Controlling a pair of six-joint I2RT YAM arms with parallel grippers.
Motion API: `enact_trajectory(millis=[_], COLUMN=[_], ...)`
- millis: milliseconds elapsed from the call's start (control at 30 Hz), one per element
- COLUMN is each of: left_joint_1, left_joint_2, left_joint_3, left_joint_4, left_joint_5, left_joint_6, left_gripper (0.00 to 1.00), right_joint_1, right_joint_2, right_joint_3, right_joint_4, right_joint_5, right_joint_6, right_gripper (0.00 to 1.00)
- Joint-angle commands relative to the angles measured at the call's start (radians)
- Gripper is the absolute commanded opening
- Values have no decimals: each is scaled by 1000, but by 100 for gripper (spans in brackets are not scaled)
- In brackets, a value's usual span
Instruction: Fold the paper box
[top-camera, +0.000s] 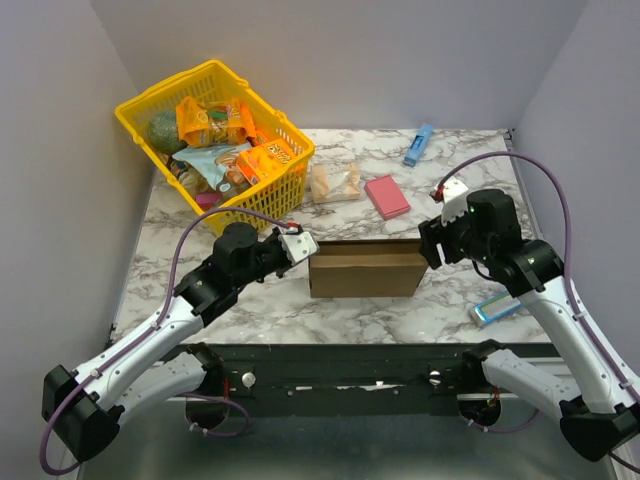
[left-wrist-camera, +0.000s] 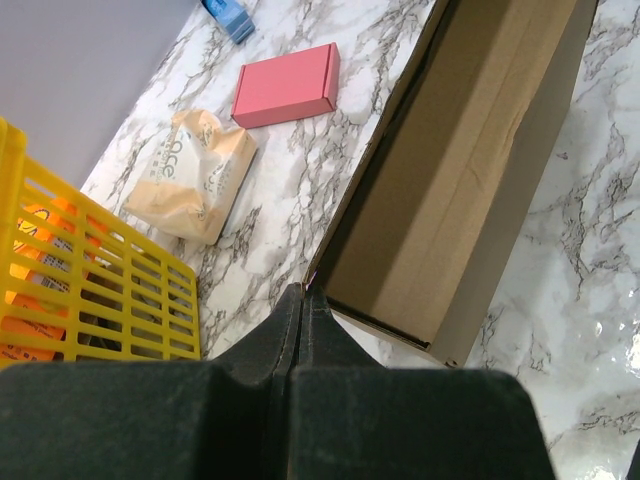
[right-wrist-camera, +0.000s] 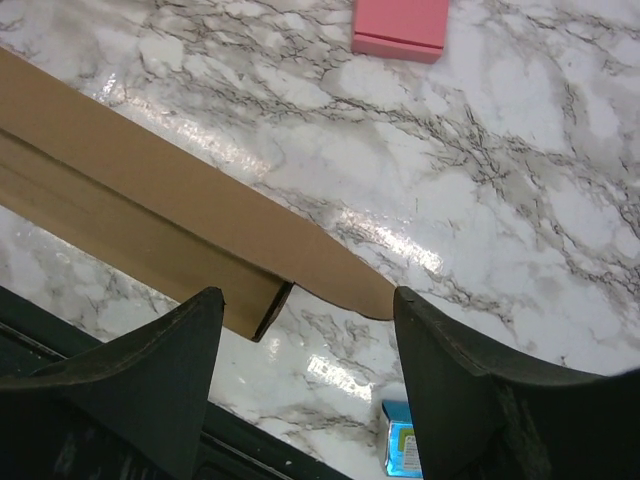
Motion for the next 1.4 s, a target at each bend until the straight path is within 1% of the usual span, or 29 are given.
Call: enact_trajectory(millis=[0,33,100,167,233,267,333,367,433,667,967,1133,1233,1333,1367], left_joint_1=[6,8,6,8,6,6,8,8,8,10,8,8,8,10,8], left_joint_2=[2,-1,-1,-2,-4,-7,-10,-16,-22,-30,-39,-34,-27,-19,-16], left_joint_3=[-4,-4,-5,-5,-7,-8,-10,-13,-18,-22,-33,-31,-28,-22,-18], left_joint_4=[-43,-43,-42,-43,-42,-42,-37,-34,-27,-20,-19,-19,-25,-26,-31], left_joint_5=[21,19,18,16,15,13,8,5,-4,-44,-65,-59,-56,-48,-48], left_joint_6=[-14,-13,-13,-14,-14,-13,-13,-13,-11,-10,-6,-3,-5,-6,-6], left_gripper=[0,0,0,0,0,0,0,0,0,0,0,0,0,0,0], right_joint_1=[7,9,9,9,12,10,12,12,13,21,32,32,33,36,38], right_joint_2=[-1,0,20,33,39,42,48,51,54,80,89,65,63,73,77], right_joint_3=[-22,-28,-27,-21,-19,-16,-13,-14,-14,4,32,41,42,42,45], right_joint_4=[76,86,88,77,76,74,67,64,54,5,-44,-59,-61,-53,-53], right_joint_5=[28,28,28,28,28,30,28,28,43,106,174,155,128,76,63], right_joint_6=[-41,-47,-49,-46,-44,-40,-35,-32,-27,9,37,49,55,78,89], right_gripper=[77,77,74,67,63,59,56,52,48,45,44,43,36,28,24])
